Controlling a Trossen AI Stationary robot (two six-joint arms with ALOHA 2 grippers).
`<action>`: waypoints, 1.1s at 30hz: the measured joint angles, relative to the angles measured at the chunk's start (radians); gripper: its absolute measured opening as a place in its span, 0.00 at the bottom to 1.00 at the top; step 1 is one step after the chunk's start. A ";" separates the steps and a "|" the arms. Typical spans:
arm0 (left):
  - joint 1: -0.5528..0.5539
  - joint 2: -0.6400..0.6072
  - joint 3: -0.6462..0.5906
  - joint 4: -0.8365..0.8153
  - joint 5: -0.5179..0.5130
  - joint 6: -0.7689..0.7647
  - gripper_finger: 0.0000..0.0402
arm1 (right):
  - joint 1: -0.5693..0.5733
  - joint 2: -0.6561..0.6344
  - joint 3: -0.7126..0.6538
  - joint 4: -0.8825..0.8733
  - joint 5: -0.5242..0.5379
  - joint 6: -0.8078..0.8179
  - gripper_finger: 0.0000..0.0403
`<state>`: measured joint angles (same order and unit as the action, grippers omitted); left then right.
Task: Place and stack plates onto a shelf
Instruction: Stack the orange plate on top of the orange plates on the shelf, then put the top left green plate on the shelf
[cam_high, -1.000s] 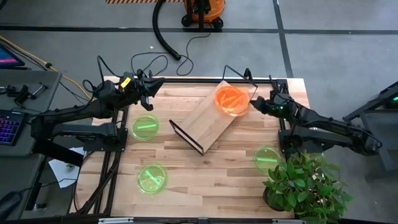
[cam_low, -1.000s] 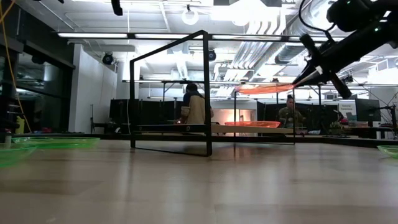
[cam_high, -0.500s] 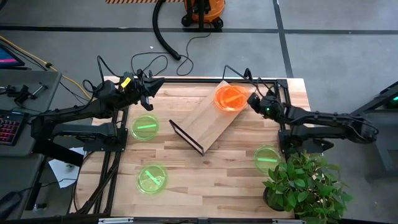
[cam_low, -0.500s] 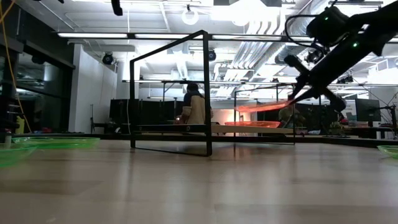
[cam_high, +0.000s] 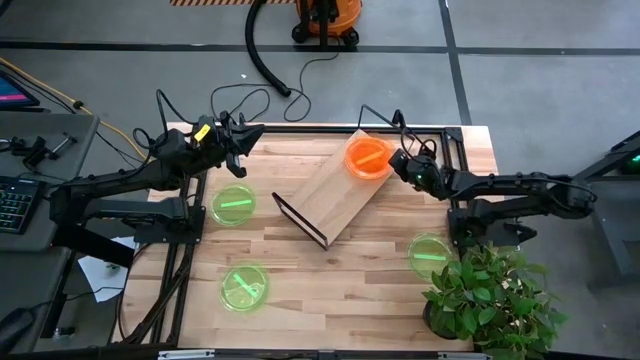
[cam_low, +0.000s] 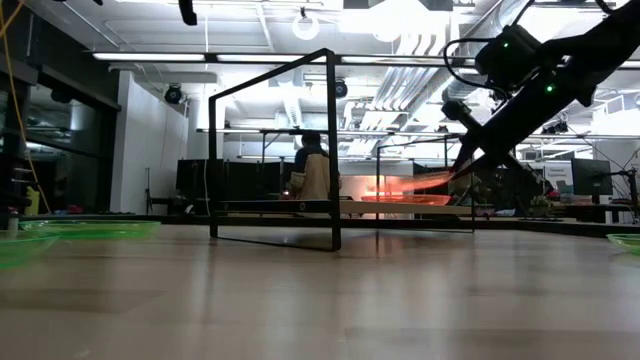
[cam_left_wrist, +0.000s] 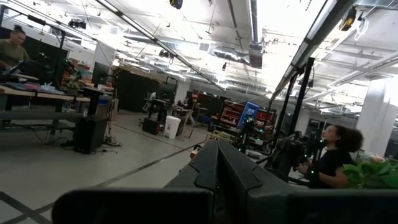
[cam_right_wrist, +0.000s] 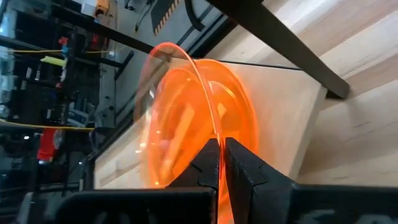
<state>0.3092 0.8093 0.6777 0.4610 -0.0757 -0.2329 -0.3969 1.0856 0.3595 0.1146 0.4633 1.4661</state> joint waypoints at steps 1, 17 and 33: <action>0.000 0.000 0.000 0.000 0.000 0.000 0.00 | 0.000 0.008 0.000 0.000 0.000 0.000 0.01; 0.000 0.000 0.000 0.000 0.000 0.000 0.00 | -0.002 0.032 0.012 0.039 -0.077 -0.085 0.47; 0.000 0.000 0.000 0.000 -0.015 0.000 0.00 | -0.002 0.032 0.196 -0.265 -0.137 -0.360 0.49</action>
<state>0.3092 0.8095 0.6777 0.4610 -0.0910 -0.2327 -0.3988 1.1172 0.5553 -0.1504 0.3258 1.1066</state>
